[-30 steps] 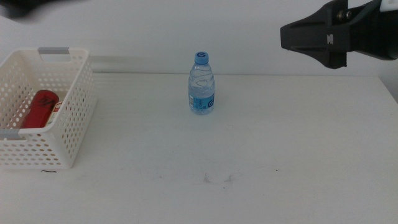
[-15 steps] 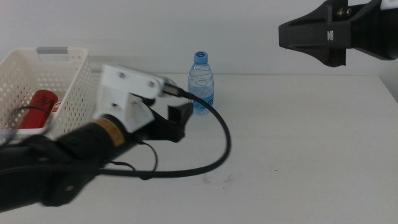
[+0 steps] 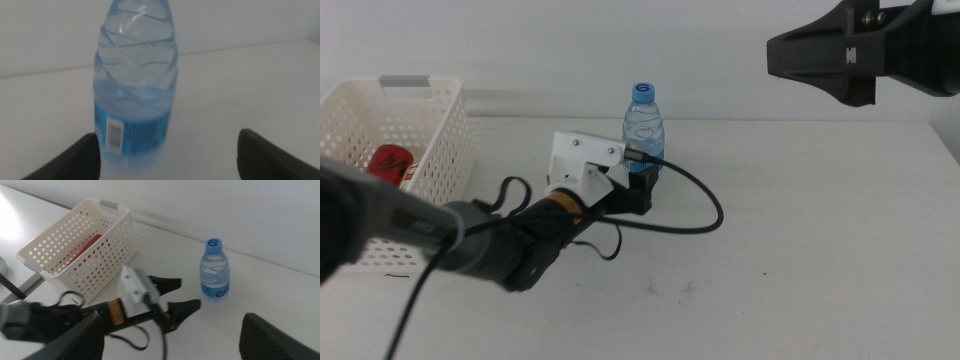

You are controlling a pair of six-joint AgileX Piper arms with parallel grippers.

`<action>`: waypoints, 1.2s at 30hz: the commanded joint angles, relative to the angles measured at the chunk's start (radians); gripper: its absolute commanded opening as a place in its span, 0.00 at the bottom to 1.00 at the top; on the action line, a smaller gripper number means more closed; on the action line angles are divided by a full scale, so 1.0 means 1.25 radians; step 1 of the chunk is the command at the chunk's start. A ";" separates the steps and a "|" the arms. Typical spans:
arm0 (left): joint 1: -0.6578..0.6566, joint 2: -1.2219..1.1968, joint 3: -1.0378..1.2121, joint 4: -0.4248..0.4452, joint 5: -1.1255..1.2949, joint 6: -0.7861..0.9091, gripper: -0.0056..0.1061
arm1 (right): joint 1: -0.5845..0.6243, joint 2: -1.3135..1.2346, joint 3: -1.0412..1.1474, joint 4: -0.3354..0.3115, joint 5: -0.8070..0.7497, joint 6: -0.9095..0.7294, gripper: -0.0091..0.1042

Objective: Use arms to grab the bottles and put them into the dustbin to the left of the table.

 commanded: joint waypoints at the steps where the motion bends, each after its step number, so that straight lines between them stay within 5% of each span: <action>1: 0.007 0.046 -0.054 0.006 -0.020 0.008 0.89 | 0.000 -0.003 0.001 0.000 -0.006 -0.002 0.84; 19: 0.025 0.304 -0.434 0.005 0.067 0.089 0.86 | 0.000 -0.003 0.001 0.000 -0.006 -0.002 0.84; 26: 0.035 0.230 -0.433 0.075 0.203 0.051 0.54 | 0.000 -0.003 0.001 0.000 -0.006 -0.002 0.84; 32: 0.032 0.035 -0.433 0.219 0.595 -0.082 0.23 | 0.000 -0.003 0.001 0.000 -0.006 -0.002 0.84; 36: 0.021 -0.088 -0.433 0.191 0.893 -0.082 0.03 | 0.000 -0.003 0.001 0.000 -0.006 -0.002 0.84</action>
